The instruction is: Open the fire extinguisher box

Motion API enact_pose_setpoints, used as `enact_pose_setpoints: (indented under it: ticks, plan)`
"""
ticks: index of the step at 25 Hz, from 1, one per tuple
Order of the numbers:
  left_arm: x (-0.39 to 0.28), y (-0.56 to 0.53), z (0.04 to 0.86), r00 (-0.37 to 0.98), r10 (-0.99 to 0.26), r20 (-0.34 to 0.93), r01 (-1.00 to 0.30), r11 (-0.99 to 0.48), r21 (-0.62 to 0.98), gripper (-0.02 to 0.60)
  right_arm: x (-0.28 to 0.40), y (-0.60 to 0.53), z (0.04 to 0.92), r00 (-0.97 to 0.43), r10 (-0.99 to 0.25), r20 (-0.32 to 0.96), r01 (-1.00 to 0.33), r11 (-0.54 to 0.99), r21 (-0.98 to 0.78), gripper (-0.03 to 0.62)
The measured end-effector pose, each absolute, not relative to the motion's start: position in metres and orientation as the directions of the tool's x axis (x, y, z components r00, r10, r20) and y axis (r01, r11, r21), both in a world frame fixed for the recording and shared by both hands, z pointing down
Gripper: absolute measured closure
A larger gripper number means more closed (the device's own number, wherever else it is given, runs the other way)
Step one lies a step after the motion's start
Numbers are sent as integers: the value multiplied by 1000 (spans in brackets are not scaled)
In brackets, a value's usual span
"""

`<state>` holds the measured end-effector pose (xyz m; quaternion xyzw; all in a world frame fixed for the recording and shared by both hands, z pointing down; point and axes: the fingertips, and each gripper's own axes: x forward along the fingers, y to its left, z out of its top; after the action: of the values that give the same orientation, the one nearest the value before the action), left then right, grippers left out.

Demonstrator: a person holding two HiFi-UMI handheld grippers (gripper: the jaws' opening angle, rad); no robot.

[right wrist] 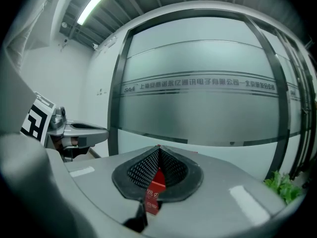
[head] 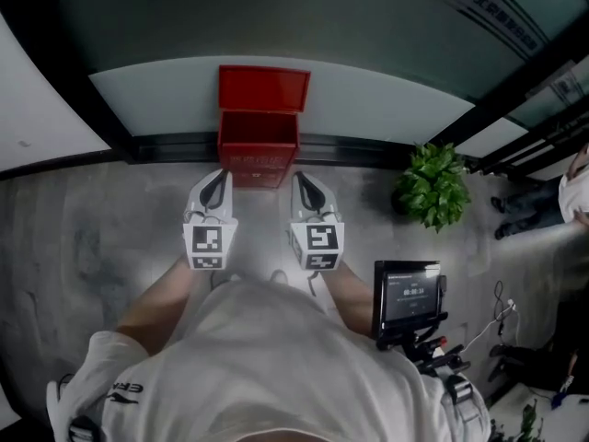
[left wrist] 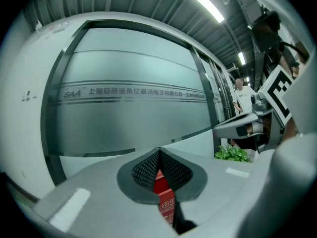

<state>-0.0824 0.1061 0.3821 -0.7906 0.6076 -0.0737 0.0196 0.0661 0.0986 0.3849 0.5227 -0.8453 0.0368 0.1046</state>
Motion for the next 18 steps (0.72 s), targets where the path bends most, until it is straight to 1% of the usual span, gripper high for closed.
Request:
enact_pose_setpoints:
  ticks: [6,18]
  plan:
    - [-63,112,379,244,-964,102,-960,-255,-118,580,86,110,377,-444,-872,207,-889,457,16,582]
    - [-62,109,381,239,-966,95,-961,-249,-121,578,93,108,380,-430,-879,208,-895,446,33,583]
